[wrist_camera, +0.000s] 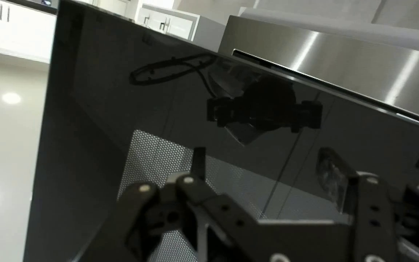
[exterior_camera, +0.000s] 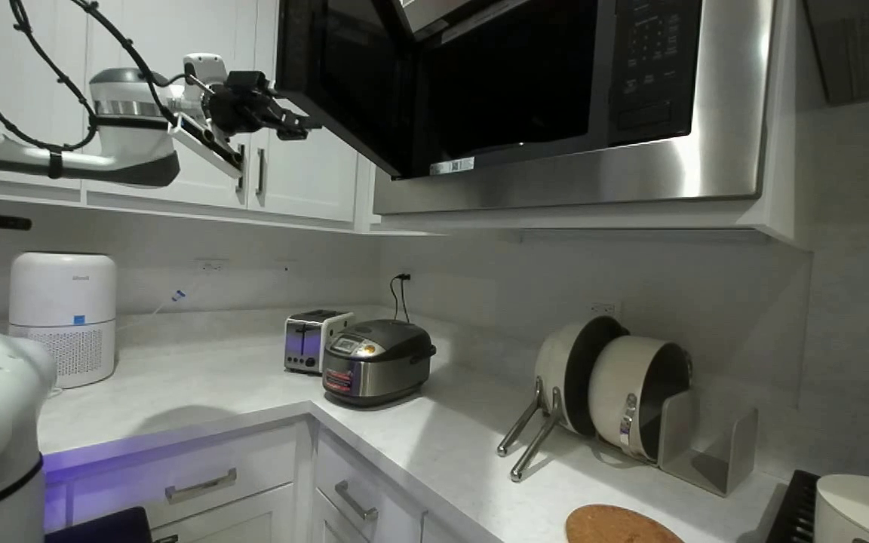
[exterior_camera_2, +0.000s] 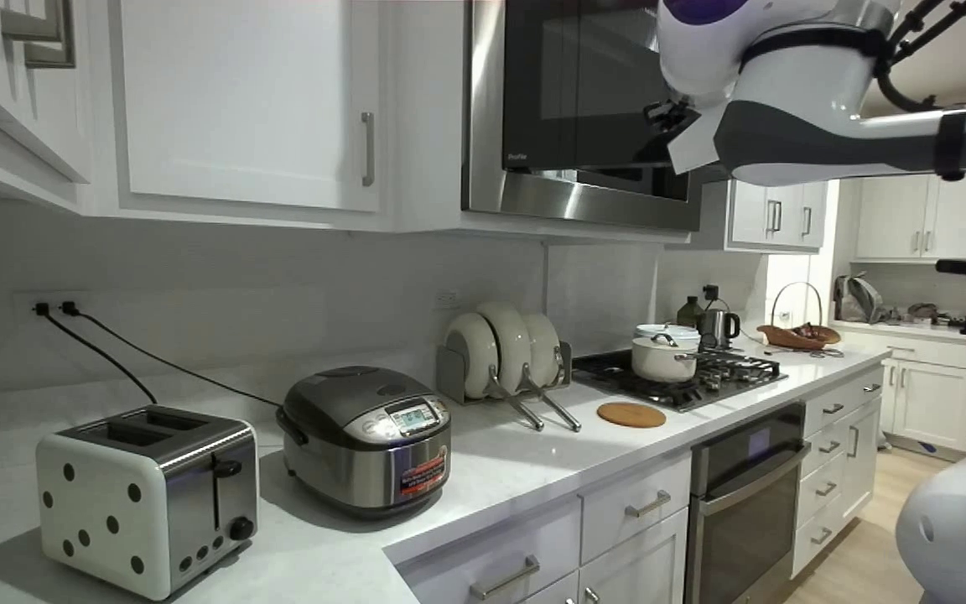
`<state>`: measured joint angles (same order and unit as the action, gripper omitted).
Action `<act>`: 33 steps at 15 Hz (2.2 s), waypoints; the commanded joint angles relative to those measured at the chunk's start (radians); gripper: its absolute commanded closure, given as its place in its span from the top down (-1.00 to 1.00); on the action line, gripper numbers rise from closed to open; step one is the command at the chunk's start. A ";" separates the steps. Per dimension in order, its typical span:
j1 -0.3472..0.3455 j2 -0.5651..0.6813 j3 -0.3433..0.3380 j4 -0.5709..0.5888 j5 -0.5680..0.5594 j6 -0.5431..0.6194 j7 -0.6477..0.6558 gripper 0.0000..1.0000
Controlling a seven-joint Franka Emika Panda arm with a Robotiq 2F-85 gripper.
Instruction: Close the microwave door and open the rice cooker
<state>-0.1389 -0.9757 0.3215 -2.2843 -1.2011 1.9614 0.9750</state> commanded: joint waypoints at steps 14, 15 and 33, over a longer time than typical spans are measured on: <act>0.168 -0.010 -0.115 -0.002 -0.105 -0.179 0.046 -1.00; 0.169 -0.009 -0.128 -0.008 -0.115 -0.175 0.051 -1.00; 0.207 0.091 -0.365 0.001 -0.258 0.003 0.227 -1.00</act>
<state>0.0591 -0.8947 -0.0127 -2.3131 -1.4274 1.9183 1.1861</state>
